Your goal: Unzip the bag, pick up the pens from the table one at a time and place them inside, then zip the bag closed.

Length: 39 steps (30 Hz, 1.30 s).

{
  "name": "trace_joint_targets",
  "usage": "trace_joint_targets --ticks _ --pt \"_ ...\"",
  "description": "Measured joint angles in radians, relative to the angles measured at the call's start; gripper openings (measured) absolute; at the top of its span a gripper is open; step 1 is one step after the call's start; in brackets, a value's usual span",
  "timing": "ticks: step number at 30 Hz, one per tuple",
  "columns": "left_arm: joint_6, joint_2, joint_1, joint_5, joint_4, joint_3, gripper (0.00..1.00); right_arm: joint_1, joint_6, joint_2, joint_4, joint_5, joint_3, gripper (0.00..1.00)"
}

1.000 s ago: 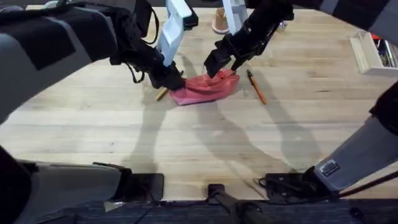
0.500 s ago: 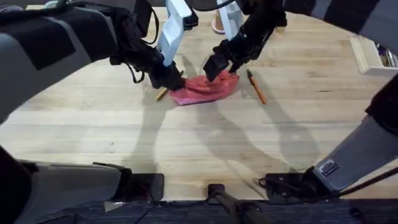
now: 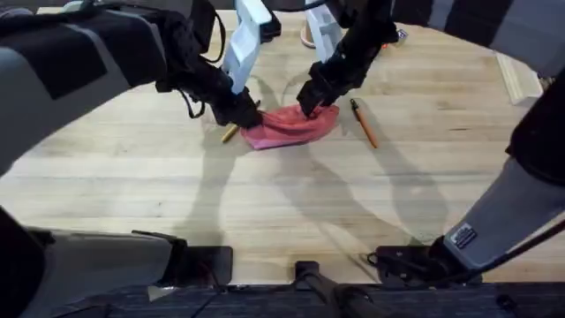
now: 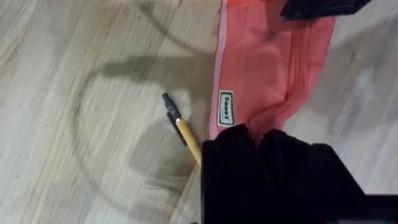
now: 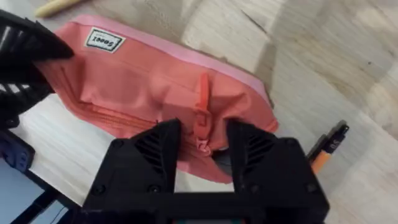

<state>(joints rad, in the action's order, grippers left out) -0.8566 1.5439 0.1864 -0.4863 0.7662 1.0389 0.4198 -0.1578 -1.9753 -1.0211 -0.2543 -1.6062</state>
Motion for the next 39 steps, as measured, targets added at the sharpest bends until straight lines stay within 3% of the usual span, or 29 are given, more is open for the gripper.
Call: trace_joint_targets --ticks 11,23,39 --pt "0.000 0.000 0.000 0.000 0.000 0.000 0.042 -0.002 0.000 -0.002 0.012 0.027 0.000 0.142" --pt "-0.001 0.000 0.000 0.000 0.000 0.000 0.042 -0.004 0.000 -0.006 0.006 0.045 -0.011 0.038" --pt "-0.001 0.000 0.000 0.000 0.000 0.000 0.042 -0.003 0.000 -0.028 -0.061 0.056 -0.117 0.032"
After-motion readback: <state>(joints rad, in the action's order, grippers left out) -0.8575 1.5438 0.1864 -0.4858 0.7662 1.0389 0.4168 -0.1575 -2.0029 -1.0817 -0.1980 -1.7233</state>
